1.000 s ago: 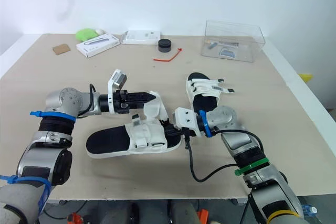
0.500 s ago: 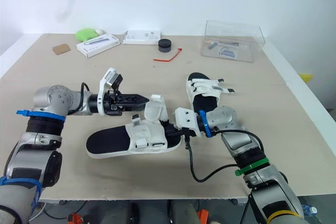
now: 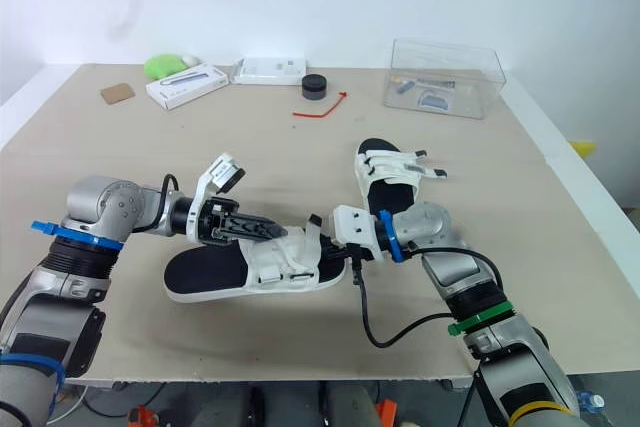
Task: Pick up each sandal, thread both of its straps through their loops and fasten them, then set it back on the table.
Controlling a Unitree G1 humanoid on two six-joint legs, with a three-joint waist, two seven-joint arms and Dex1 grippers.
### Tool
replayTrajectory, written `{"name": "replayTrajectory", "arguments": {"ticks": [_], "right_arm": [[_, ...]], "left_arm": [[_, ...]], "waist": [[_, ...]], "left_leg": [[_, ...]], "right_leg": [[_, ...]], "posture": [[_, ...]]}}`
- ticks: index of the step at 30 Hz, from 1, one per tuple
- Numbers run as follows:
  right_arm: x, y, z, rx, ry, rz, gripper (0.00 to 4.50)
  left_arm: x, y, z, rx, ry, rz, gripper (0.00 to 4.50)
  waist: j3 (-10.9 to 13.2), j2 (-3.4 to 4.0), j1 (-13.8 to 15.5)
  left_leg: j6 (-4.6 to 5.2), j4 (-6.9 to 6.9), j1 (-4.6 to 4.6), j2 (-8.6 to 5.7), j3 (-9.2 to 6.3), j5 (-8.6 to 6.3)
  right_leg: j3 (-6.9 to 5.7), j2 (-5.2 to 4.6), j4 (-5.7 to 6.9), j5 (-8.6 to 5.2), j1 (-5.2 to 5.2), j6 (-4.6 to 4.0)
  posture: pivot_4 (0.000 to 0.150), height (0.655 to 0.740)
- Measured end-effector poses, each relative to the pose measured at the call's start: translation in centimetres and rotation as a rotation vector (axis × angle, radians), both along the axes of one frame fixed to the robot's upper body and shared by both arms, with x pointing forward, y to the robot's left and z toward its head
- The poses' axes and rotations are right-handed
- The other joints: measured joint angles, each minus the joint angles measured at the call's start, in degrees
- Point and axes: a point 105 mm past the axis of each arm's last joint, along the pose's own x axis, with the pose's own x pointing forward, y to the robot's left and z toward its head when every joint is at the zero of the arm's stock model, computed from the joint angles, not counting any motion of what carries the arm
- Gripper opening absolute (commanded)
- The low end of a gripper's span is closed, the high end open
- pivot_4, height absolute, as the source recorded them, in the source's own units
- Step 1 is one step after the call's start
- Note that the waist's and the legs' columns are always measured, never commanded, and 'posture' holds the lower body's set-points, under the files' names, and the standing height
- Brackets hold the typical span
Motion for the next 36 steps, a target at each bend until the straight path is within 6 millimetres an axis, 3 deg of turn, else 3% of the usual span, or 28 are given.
{"name": "replayTrajectory", "arguments": {"ticks": [8,15,28,36], "right_arm": [[0.0,0.0,0.0,-0.001,-0.005,0.004,0.00],[0.0,0.0,0.0,-0.001,-0.008,0.006,0.00],[0.0,0.0,0.0,-0.002,-0.012,0.004,0.00],[0.1,0.0,0.0,-0.001,-0.012,0.002,0.00]], "left_arm": [[0.0,-0.5,-0.3,0.005,0.007,-0.010,4.39],[-0.4,-0.3,0.6,0.002,0.044,-0.042,4.39],[-1.4,-1.0,-0.7,0.096,0.043,-0.110,4.39],[1.1,-3.1,-0.7,0.081,0.016,-0.010,4.39]], "waist": [[0.00,0.00,0.00],[0.00,0.00,-0.02],[0.00,0.00,0.01],[0.00,0.00,0.04]], "left_leg": [[0.00,0.00,0.00,-0.01,0.00,0.00],[0.00,0.00,0.00,-0.01,0.00,0.00],[0.00,0.01,0.00,-0.02,-0.01,0.00],[0.02,0.03,0.03,-0.06,0.00,0.01]], "right_leg": [[0.00,0.01,0.00,0.00,0.00,0.00],[-0.01,0.02,0.00,-0.01,-0.01,0.01],[0.00,0.00,0.00,-0.02,0.00,0.00],[-0.01,0.01,0.01,0.02,0.04,0.04]], "posture": [[0.150,0.7400],[0.150,0.7400],[0.150,0.7400],[0.150,0.7400]]}}
